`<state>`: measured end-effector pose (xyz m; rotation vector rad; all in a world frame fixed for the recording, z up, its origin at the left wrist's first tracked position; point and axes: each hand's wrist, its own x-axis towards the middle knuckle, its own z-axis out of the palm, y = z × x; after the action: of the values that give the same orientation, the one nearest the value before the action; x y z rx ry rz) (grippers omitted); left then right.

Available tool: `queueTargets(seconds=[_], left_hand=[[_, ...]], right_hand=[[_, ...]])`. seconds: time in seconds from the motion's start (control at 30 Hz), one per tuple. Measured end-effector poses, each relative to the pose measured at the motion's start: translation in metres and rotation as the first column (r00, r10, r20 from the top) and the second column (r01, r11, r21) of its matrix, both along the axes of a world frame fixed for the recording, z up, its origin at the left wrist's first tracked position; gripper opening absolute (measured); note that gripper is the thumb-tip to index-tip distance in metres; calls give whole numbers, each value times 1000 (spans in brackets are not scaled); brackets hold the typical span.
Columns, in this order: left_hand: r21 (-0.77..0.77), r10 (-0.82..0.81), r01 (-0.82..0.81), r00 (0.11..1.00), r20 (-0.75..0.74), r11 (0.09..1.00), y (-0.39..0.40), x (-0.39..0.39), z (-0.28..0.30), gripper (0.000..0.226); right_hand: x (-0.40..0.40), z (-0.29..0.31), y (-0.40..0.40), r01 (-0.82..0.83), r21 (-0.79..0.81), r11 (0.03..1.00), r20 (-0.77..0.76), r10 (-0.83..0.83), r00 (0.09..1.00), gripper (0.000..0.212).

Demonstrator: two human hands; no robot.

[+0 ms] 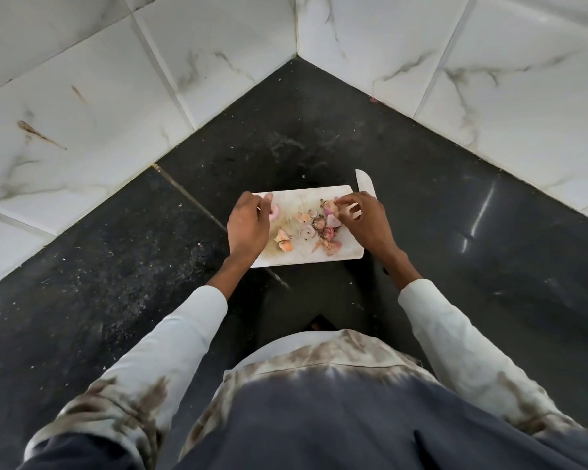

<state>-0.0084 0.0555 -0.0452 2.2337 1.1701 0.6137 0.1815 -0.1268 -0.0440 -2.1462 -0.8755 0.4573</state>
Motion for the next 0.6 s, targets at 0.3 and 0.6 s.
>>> queueTargets(seconds=[0.3, 0.6], left_hand=[[-181, -46, 12, 982, -185, 983, -31, -11, -10, 25], [-442, -153, 108, 986, -68, 891, -33, 7, -7, 27]], right_hand=[[-7, 4, -2, -132, -379, 916, 16, 149, 989, 103], [-30, 6, 18, -103, -215, 971, -91, 85, 992, 89]])
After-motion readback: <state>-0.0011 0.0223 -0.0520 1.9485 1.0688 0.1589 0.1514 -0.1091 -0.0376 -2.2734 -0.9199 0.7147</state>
